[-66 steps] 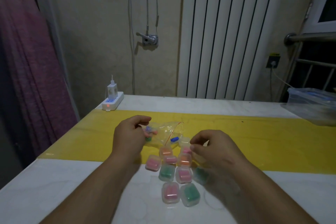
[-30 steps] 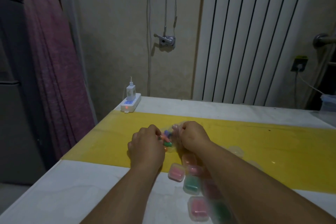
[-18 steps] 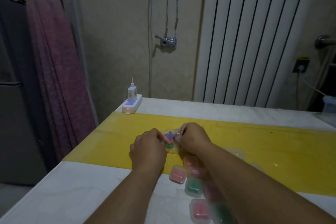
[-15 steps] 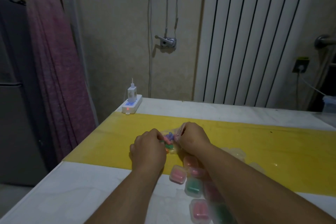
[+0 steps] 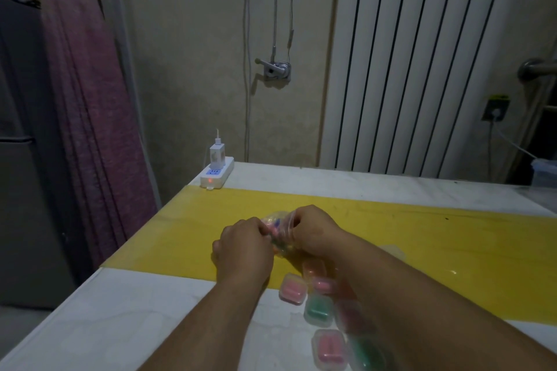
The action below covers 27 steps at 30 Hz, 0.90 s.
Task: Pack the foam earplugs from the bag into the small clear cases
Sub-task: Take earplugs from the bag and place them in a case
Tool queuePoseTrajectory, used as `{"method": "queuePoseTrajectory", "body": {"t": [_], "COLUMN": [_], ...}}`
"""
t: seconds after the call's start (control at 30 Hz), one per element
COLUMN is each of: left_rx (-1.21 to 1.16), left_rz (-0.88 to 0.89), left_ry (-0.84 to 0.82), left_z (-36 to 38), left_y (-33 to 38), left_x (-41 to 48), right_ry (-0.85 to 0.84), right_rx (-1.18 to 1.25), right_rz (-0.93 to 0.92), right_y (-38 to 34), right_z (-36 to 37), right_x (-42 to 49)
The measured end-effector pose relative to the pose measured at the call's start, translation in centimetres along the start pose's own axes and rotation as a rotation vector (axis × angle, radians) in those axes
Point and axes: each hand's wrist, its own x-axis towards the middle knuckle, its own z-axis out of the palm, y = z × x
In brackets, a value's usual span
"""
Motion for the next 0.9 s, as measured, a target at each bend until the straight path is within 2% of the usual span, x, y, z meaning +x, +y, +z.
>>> {"method": "queuePoseTrajectory", "body": {"t": [0.2, 0.43, 0.53, 0.67, 0.73, 0.8, 0.87, 0.9], "left_rx": [0.038, 0.123, 0.139, 0.137, 0.080, -0.078, -0.275, -0.376], "left_rz": [-0.001, -0.040, -0.051, -0.042, -0.016, 0.042, 0.190, 0.285], "left_ry": [-0.023, -0.011, -0.017, -0.015, 0.032, 0.138, 0.210, 0.188], "left_z": [0.0, 0.1, 0.2, 0.2, -0.1, -0.6, -1.2, -1.5], "left_y": [0.0, -0.2, -0.2, -0.1, 0.2, 0.8, 1.5, 2.1], "left_x": [0.1, 0.2, 0.3, 0.4, 0.1, -0.2, -0.8, -1.4], "right_ry": [-0.004, 0.098, 0.233, 0.402, 0.399, 0.372, 0.341, 0.325], "right_rx": [-0.100, 0.025, 0.144, 0.265, 0.307, 0.343, 0.365, 0.364], "right_rz": [-0.013, -0.068, -0.085, 0.018, 0.065, 0.085, 0.073, 0.065], "right_y": [-0.6, -0.1, 0.2, 1.2, 1.6, 2.0, 2.2, 2.3], "right_z": [0.5, -2.1, -3.4, -4.6, -5.1, -5.5, -5.9, -6.2], "right_x": [0.0, -1.5, -3.1, -5.3, -6.6, -7.9, -9.4, -10.1]}}
